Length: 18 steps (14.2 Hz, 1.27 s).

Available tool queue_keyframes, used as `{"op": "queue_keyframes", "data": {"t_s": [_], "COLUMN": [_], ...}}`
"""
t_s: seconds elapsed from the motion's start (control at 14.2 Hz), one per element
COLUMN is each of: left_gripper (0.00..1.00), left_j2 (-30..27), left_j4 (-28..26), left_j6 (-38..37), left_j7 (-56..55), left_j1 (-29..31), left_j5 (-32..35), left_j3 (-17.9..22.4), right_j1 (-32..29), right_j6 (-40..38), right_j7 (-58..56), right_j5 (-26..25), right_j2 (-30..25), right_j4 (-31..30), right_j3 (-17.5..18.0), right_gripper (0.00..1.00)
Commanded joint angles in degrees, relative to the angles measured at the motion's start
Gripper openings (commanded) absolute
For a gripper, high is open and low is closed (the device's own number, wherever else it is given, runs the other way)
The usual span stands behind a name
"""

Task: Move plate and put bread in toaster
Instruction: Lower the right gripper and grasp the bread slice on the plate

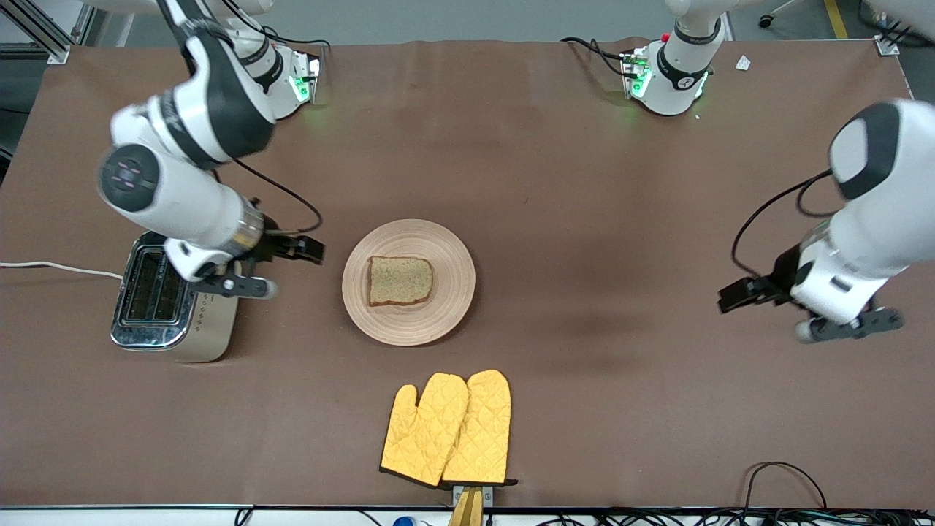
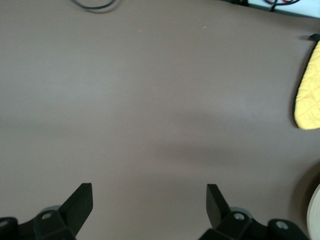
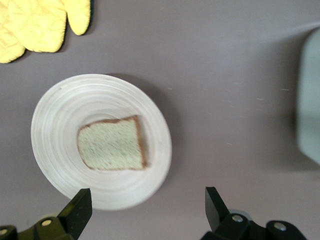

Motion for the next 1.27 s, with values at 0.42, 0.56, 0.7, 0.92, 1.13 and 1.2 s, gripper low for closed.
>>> {"op": "queue_keyframes", "data": {"t_s": [0.42, 0.56, 0.7, 0.92, 1.13, 1.2], "left_gripper": [1.0, 1.0, 1.0, 1.0, 1.0, 1.0], "left_j2": [-11.6, -15.46, -19.16, -22.42, -21.9, -21.29], "left_j4": [3.88, 0.46, -3.84, -7.9, -7.47, -7.29], "left_j6": [-16.08, -17.48, -17.57, -17.4, -17.4, -17.14], "left_j7": [8.3, 9.9, 11.84, 11.84, 11.84, 11.84], "left_j1": [-1.99, -8.47, -14.99, -18.26, -17.83, -17.65], "left_j5": [2.12, 0.81, 0.63, -1.29, -2.36, -2.36], "left_j3": [2.4, 9.67, 15.75, 19.11, 19.56, 19.56], "right_j1": [2.46, 1.93, 2.11, 2.64, 2.46, 2.64], "right_j6": [15.14, 16.01, 19.26, 21.72, 22.61, 23.48], "right_j7": [9.6, 17.52, 20.01, 20.1, 20.54, 20.54], "right_j5": [-9.18, -17.71, -19.24, -19.42, -19.33, -19.33], "right_j2": [10.29, 13.8, 16.18, 17.76, 18.38, 18.64], "right_j4": [-6.37, -6.19, -6.1, -6.1, -6.37, -6.45], "right_j3": [2.82, 5.74, 6.09, 6.09, 6.09, 6.09], "right_gripper": [1.0, 1.0, 0.96, 0.84, 0.65, 0.58]}}
